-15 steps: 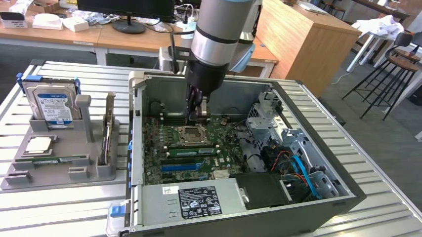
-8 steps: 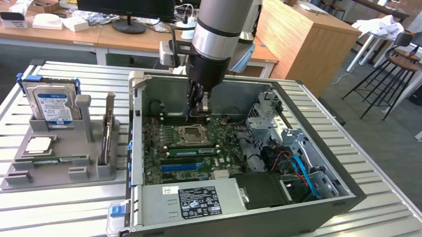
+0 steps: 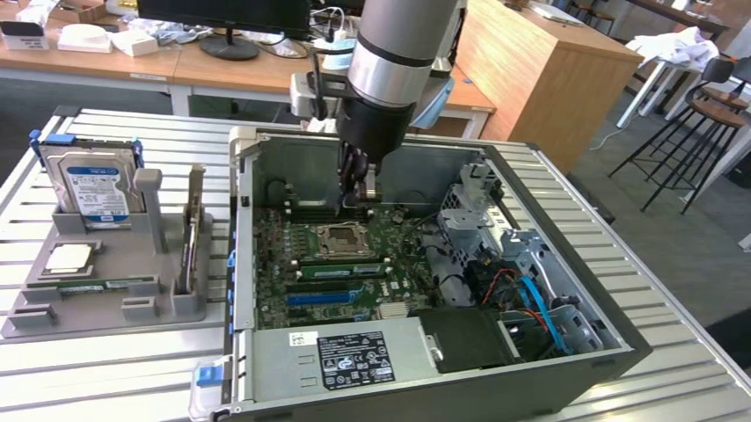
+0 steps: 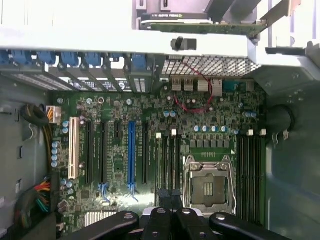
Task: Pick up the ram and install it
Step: 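Press down the ram until it locks into place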
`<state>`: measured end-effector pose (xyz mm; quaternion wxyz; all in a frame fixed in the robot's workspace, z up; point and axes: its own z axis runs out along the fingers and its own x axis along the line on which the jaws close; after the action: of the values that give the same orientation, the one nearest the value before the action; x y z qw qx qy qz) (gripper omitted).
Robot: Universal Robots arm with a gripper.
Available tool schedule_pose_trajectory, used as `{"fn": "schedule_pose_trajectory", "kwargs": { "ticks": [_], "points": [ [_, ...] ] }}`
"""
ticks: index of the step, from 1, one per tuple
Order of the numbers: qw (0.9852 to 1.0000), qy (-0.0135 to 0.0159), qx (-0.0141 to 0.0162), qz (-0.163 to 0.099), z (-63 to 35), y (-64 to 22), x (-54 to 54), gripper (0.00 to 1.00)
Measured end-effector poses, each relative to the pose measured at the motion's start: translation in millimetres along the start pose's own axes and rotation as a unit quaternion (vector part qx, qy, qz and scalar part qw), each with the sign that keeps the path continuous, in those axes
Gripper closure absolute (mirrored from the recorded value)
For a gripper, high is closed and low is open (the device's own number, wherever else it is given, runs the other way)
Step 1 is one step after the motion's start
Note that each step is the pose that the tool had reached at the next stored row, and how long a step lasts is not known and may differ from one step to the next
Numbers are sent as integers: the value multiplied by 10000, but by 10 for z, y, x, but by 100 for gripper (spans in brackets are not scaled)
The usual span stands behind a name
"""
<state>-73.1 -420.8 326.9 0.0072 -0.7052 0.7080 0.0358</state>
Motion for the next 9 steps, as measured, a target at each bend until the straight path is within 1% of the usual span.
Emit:
{"fn": "schedule_pose_trajectory", "kwargs": {
  "ticks": [9],
  "points": [
    [10000, 0, -1, 0, -11, -275, -1, 90]
  ]
}}
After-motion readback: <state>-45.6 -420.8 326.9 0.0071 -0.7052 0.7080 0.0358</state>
